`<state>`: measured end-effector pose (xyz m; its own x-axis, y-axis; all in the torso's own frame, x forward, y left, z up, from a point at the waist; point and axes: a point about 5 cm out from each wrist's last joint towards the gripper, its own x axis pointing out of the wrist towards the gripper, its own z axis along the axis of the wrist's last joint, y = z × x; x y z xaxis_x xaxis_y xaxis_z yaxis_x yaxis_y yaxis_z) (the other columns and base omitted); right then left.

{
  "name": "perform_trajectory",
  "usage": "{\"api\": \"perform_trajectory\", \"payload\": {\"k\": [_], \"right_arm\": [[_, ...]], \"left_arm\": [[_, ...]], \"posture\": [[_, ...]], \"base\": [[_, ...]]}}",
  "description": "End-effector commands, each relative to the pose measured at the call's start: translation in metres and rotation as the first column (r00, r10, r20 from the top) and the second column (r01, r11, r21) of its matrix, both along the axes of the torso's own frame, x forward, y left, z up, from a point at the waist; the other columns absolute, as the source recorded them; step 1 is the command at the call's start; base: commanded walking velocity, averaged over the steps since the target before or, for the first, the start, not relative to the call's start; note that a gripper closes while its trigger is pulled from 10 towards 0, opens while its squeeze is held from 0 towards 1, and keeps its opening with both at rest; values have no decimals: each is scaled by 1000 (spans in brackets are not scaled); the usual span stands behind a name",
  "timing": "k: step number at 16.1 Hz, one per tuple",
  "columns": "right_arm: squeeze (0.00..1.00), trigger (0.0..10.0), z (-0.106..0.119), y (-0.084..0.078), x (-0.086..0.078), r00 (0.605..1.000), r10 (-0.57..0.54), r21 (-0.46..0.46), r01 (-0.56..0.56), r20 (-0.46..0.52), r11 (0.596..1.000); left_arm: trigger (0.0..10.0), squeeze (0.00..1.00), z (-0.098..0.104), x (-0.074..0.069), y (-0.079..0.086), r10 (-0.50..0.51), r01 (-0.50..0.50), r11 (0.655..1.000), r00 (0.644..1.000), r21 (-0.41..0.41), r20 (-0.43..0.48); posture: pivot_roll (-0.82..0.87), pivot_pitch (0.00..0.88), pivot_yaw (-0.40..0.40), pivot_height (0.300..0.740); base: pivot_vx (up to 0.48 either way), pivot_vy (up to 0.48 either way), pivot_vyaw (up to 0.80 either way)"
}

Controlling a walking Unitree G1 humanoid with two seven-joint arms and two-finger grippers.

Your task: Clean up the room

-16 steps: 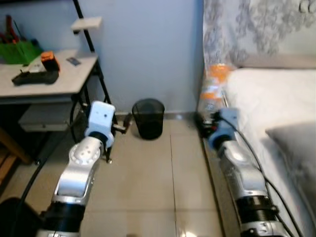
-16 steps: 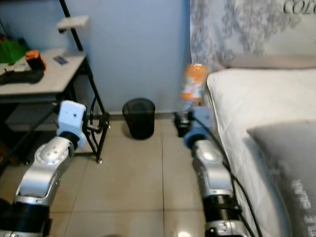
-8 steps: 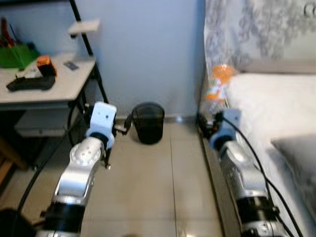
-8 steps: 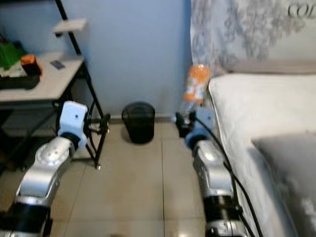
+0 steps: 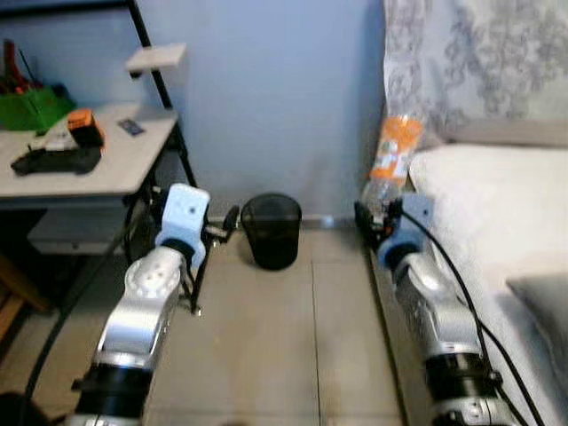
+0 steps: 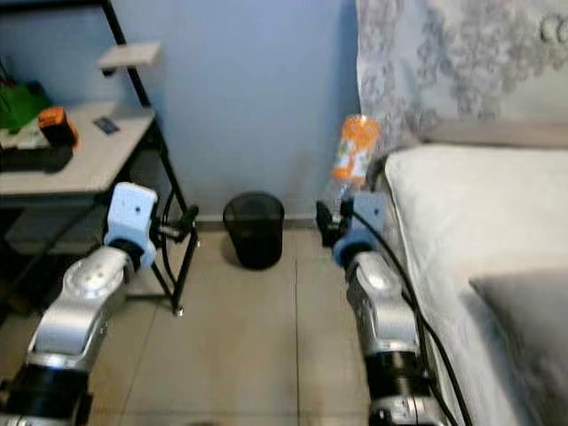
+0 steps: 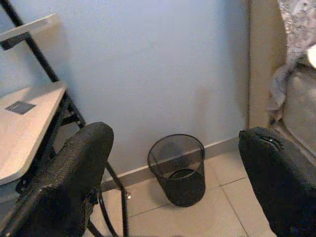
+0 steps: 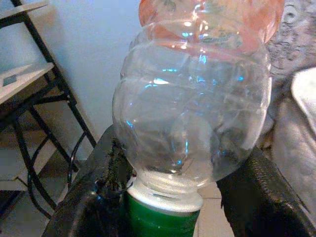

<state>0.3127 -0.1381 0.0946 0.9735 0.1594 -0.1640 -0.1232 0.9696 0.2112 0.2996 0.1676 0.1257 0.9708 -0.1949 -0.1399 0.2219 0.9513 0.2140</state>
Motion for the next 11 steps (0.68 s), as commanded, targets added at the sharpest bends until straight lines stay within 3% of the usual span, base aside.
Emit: {"api": "perform_trajectory", "payload": {"k": [1,6,9,11], "right_arm": [[0,10000,3,13,2,999,36,6,-36,6,999],[0,10000,4,14,2,999,51,-15,-51,11,999],[0,10000,3,15,2,998,53,-23,-53,13,998],[0,10000,4,15,2,998,63,-24,-62,20,998]], "left_arm": [[10000,349,3,1,9,21,-21,1000,1000,14,5],[10000,353,3,0,8,18,-18,1000,1000,14,2],[10000,345,2,0,8,15,-15,1000,1000,13,-2],[10000,349,2,0,8,15,-15,1000,1000,14,-3]], "posture": [[-38,0,77,740],[-37,0,77,740],[-37,0,77,740],[-37,0,76,740]], "base": [[356,0,0],[359,0,0],[360,0,713],[360,0,0]]}}
